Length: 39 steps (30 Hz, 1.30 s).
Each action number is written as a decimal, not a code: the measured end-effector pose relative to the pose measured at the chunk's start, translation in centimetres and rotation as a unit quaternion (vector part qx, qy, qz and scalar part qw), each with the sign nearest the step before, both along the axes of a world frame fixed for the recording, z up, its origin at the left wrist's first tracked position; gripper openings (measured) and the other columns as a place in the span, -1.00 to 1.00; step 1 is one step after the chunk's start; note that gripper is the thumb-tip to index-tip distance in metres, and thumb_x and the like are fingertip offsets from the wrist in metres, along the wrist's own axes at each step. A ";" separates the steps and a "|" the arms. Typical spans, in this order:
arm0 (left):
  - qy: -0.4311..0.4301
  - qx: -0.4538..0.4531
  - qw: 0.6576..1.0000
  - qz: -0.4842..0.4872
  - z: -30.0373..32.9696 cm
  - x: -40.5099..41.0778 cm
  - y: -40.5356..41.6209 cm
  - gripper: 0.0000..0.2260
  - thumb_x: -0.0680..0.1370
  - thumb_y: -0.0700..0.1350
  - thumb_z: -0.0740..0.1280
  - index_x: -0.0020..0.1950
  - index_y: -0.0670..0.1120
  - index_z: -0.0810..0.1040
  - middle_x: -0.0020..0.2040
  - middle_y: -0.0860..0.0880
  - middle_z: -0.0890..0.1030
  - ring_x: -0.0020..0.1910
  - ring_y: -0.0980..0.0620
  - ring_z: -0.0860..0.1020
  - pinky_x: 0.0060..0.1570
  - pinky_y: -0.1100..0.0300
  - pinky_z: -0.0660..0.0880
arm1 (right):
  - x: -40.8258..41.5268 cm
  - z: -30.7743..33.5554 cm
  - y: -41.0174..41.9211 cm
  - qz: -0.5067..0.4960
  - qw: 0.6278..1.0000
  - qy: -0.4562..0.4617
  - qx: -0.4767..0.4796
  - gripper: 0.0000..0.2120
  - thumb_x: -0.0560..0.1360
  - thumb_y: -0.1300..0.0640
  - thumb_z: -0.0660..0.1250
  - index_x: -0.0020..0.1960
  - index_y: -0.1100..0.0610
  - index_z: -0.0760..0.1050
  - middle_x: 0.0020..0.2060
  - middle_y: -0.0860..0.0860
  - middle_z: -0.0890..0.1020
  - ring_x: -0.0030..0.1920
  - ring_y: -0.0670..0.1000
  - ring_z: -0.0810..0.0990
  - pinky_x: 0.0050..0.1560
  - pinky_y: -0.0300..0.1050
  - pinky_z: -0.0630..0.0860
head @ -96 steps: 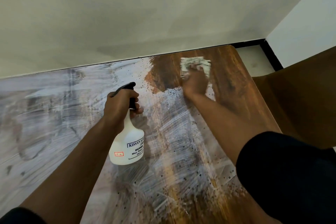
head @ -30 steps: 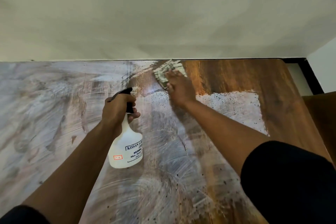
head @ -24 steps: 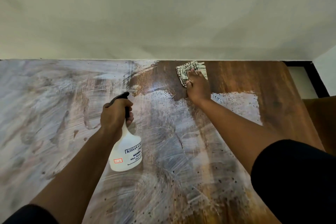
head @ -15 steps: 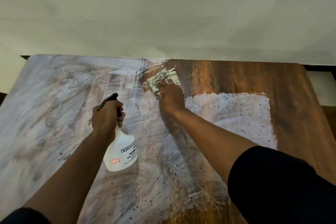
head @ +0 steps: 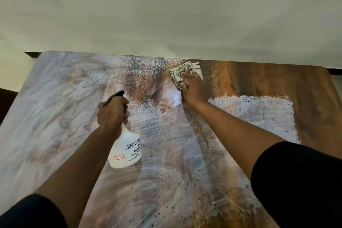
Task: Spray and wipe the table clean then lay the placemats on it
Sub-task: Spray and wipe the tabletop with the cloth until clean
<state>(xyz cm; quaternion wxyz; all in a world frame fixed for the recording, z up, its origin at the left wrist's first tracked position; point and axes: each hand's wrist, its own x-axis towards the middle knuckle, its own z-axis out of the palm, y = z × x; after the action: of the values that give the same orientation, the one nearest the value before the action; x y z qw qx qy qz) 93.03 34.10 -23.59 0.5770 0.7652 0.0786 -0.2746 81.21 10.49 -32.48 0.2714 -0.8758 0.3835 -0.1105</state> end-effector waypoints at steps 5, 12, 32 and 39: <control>0.023 -0.020 0.997 -0.073 0.2 3.2 1.4 -0.64 0.54 -0.27 0.34 0.18 0.15 0.65 -0.36 -0.09 0.54 -0.43 -0.02 0.39 -0.52 0.24 0.31 | 4.4 0.0 0.6 -0.093 0.994 0.048 -0.035 -0.57 0.65 0.12 0.25 0.52 0.00 0.39 0.56 -0.01 0.33 0.60 0.13 0.19 0.51 0.22 0.27; 0.049 -0.028 0.992 -0.109 0.3 6.5 1.5 -0.72 0.56 -0.25 0.36 0.10 0.12 0.66 -0.35 -0.10 0.57 -0.47 0.02 0.41 -0.51 0.21 0.33 | 14.3 1.0 8.5 0.079 0.995 0.033 -0.049 -0.54 0.62 0.18 0.25 0.50 -0.04 0.40 0.54 0.00 0.38 0.59 0.14 0.21 0.55 0.21 0.18; 0.072 -0.038 0.991 -0.110 -0.9 9.6 1.6 -0.62 0.55 -0.24 0.36 0.25 0.16 0.66 -0.31 -0.16 0.58 -0.48 0.01 0.41 -0.53 0.21 0.36 | 11.2 0.9 1.3 -0.158 0.986 0.025 -0.045 -0.60 0.64 0.18 0.26 0.46 0.02 0.46 0.49 0.02 0.44 0.54 0.12 0.31 0.52 0.15 0.21; 0.067 -0.046 0.995 -0.064 -0.2 11.7 3.6 -0.65 0.53 -0.26 0.36 0.18 0.13 0.66 -0.31 -0.13 0.55 -0.50 0.03 0.42 -0.52 0.22 0.32 | 20.2 1.7 11.1 0.047 0.997 0.021 -0.049 -0.57 0.65 0.18 0.20 0.51 0.02 0.40 0.55 0.02 0.36 0.58 0.14 0.22 0.55 0.22 0.14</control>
<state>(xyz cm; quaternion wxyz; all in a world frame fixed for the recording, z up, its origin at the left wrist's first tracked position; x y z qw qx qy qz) 104.78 37.69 -23.76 0.5864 0.7210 0.0556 -0.3649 101.37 21.61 -30.78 0.2245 -0.9072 0.3421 -0.0977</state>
